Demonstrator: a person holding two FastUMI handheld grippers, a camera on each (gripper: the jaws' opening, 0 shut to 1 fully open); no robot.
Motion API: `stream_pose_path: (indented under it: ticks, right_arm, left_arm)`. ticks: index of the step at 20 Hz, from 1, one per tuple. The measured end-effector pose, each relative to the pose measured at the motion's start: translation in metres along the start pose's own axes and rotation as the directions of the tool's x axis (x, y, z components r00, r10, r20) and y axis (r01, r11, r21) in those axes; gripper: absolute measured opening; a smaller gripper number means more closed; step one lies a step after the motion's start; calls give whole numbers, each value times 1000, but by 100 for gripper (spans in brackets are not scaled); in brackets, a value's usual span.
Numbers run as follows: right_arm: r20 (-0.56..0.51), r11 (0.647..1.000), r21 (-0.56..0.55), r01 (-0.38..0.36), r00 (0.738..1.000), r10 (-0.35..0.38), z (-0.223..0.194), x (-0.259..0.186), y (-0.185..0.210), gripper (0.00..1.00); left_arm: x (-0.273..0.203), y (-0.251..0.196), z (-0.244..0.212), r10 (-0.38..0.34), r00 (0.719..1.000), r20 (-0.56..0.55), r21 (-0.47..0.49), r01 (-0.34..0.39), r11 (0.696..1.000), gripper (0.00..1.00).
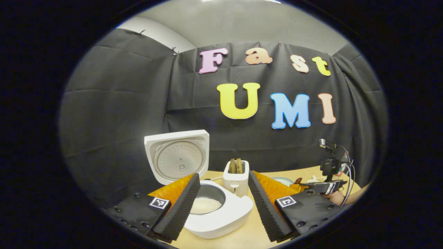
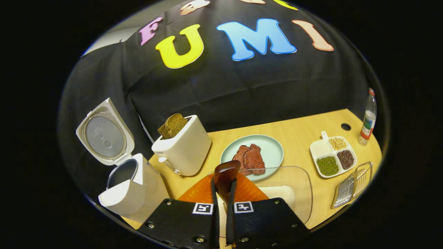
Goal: Close the left gripper, press the button to open the rice cooker; take a wooden spoon from the chopstick holder with the right hand, scoop a spoonful of rice and pour it into the rice cooker, then put the wooden spoon back into the chopstick holder.
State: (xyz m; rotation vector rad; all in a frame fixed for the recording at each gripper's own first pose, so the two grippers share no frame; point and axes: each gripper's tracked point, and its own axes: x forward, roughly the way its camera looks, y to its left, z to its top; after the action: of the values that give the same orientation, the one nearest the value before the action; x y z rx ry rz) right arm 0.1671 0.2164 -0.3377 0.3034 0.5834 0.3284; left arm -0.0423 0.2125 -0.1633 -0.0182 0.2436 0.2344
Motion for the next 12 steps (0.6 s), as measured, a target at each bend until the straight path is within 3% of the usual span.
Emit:
stream_pose_path:
  ticks: [4,9,12]
  right_arm:
    - [-20,976,216,-36,999,42,1,1,-7,8]
    - [55,873,486,-42,998,17,23,-24,-48,8]
    - [106,828,557,-63,994,4,38,-42,-72,8]
  left_arm:
    - [1,-1,0,-12,1000,4,8,12,1000,94]
    - [4,-8,3,-48,999,-2,13,48,999,96]
    - [6,-15,5,-67,998,5,11,67,998,94]
